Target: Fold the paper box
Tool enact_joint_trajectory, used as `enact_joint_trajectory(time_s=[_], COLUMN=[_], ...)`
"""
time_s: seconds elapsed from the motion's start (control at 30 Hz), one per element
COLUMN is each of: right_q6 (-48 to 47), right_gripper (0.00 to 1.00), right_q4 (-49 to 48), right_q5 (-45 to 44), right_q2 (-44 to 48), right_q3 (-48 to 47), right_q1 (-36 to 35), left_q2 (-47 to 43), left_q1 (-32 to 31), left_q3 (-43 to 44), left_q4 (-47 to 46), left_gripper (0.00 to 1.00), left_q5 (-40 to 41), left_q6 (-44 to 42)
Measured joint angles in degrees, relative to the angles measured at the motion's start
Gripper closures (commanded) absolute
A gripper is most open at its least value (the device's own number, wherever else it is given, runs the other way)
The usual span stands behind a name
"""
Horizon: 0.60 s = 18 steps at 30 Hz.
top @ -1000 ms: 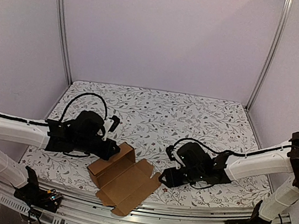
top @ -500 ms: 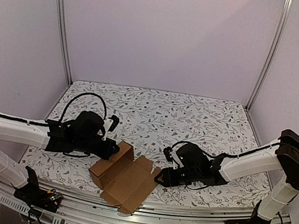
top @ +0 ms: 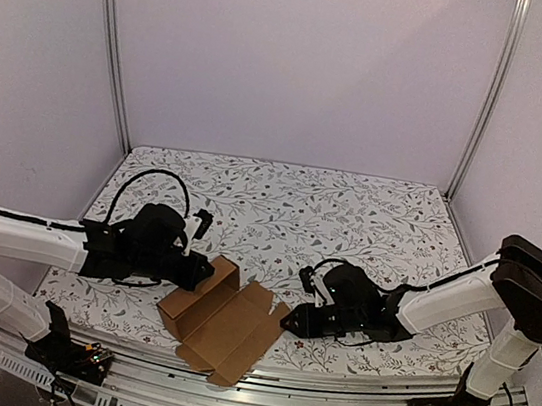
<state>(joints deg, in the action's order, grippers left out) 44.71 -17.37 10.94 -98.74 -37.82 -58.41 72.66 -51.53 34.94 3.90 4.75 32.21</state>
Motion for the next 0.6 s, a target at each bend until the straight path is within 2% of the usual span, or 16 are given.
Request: enact_joint_trajectory(time_s=[0.2, 0.43, 0.6], right_q6=[4.4, 12.0, 16.0], right_gripper=[0.76, 0.76, 0.75], right_q4=[-9.5, -25.9, -33.7], right_q5=[-0.3, -0.3, -0.3], right_q2=[-1.2, -7.6, -10.8], right_q3=[2.2, 5.7, 6.7], right_q1=[0.0, 0.1, 0.1], left_q2=[0.0, 0.0, -0.4], left_q1=[0.0, 0.1, 0.2], left_q3=[-0.1, -0.2, -0.2], left_q4=[-0.1, 0.0, 0.1], left_gripper=[1.0, 1.0, 1.0], left_q5=[0.1, 0.7, 0.9], left_q6=[0.3, 0.4, 0.4])
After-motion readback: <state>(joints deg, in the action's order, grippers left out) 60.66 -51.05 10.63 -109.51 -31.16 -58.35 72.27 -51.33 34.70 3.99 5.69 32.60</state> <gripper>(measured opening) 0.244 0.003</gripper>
